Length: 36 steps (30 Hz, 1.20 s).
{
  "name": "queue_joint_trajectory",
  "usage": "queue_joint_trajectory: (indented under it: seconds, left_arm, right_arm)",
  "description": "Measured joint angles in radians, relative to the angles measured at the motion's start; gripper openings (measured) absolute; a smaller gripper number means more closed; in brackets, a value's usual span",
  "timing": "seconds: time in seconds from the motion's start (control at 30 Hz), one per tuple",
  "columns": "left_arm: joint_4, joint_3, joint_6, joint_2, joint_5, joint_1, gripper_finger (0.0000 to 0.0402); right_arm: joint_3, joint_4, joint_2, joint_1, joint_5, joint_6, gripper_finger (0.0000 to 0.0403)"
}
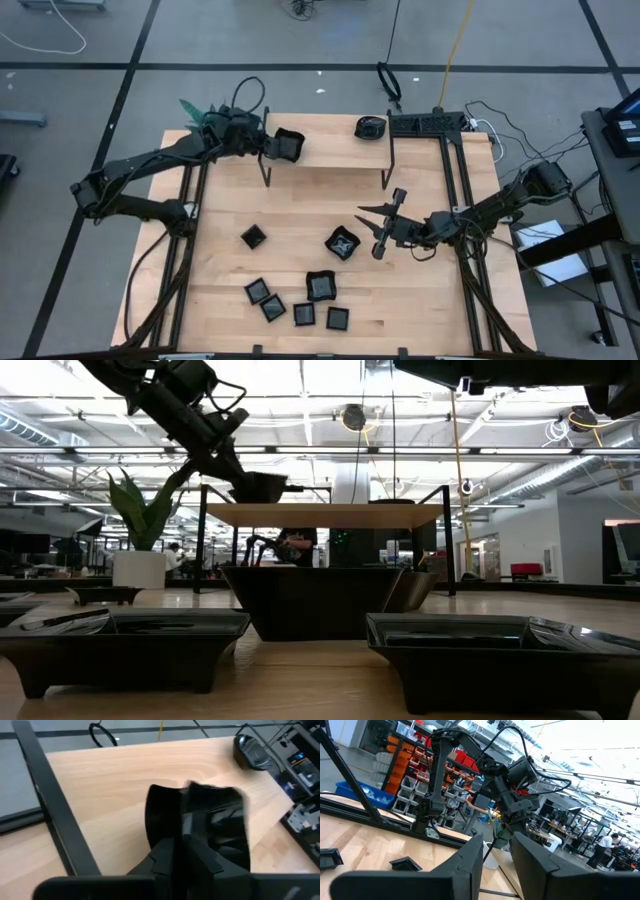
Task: Pick & Place Mini shaped plates
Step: Stack the black distorted square plate on top of the other black distorted square plate on the shelf, then stack the black distorted square plate on top of the other black distorted square plates on the shelf
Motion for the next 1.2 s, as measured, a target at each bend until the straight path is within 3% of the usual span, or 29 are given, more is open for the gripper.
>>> queue_joint_trajectory:
  seconds: [0.2, 0.43, 0.67, 0.77, 0.9, 1.07, 1.2]
  left_arm:
    - [0.005, 0.000, 0.016, -0.001, -0.026, 0.000, 0.0100]
    - [0.025, 0.000, 0.182, -0.070, -0.068, 0.000, 0.0143]
    - [0.077, 0.000, 0.303, -0.235, 0.105, -0.075, 0.0144]
    - [0.076, -0.015, 0.323, -0.291, 0.089, -0.164, 0.0138]
    - [0.110, -0.085, 0.322, -0.351, -0.019, -0.280, 0.0138]
    - [0.405, -0.300, 0.343, -0.396, -0.112, -0.431, 0.0140]
    - [0.737, -0.488, 0.449, -0.388, -0.129, -0.557, 0.0135]
  right_arm:
    - [0.000, -0.004, 0.000, 0.000, 0.000, 0.000, 0.0095]
    - [0.000, -0.022, 0.000, 0.000, 0.001, 0.009, 0.0096]
    - [0.001, -0.102, -0.004, 0.000, 0.004, 0.095, 0.0099]
    - [0.005, -0.222, -0.032, 0.001, 0.002, 0.181, 0.0107]
    - [0.071, -0.529, -0.065, 0.001, -0.004, 0.347, 0.0127]
    - [0.235, -0.978, -0.042, 0.001, -0.017, 0.566, 0.0163]
    - [0.325, -1.131, 0.007, -0.004, -0.090, 0.687, 0.0183]
